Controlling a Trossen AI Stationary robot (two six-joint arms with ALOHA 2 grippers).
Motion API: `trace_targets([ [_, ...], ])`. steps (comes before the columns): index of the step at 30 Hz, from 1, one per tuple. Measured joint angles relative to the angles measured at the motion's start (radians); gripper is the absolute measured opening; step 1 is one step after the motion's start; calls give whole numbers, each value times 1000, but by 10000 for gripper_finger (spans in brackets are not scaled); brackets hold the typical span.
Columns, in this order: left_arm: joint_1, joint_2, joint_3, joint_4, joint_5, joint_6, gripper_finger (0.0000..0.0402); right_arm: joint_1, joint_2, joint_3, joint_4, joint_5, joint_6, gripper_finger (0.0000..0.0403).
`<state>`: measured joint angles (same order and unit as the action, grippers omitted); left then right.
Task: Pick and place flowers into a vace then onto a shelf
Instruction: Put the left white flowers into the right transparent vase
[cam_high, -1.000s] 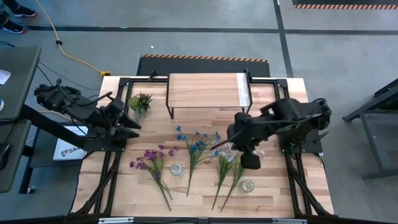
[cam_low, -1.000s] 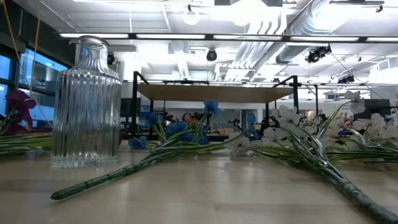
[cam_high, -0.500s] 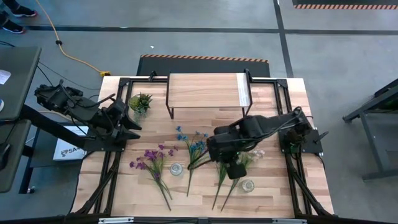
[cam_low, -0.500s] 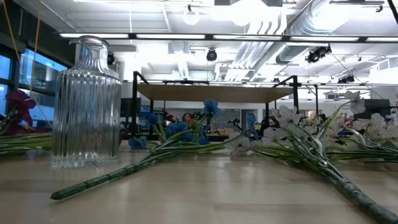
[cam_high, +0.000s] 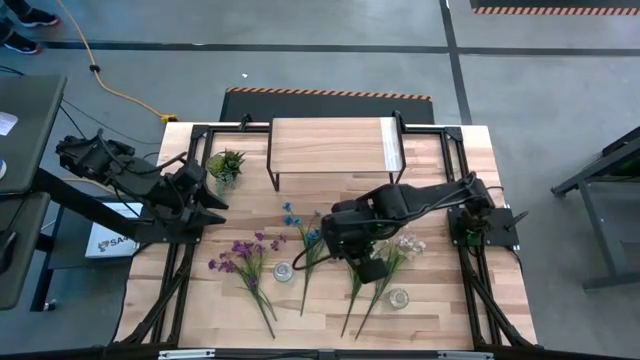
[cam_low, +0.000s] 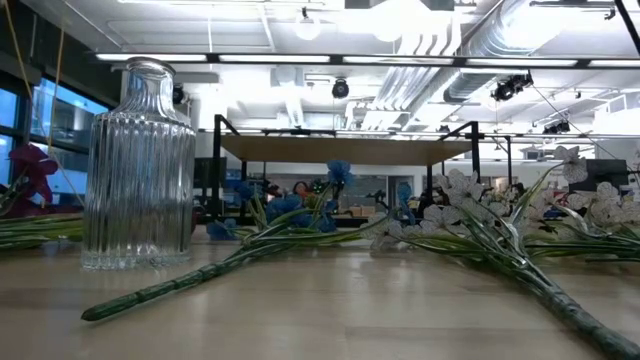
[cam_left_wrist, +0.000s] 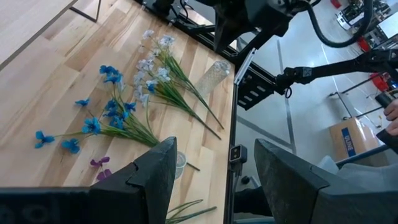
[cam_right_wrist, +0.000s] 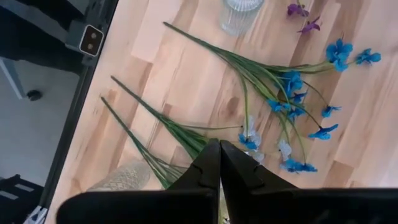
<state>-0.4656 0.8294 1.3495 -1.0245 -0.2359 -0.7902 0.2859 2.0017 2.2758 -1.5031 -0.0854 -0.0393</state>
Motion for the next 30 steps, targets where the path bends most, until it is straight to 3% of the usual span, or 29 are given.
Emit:
trace_targets([
  [30,0,3,0,-4,0,0,248,2,86,0,64,23,-48,1],
])
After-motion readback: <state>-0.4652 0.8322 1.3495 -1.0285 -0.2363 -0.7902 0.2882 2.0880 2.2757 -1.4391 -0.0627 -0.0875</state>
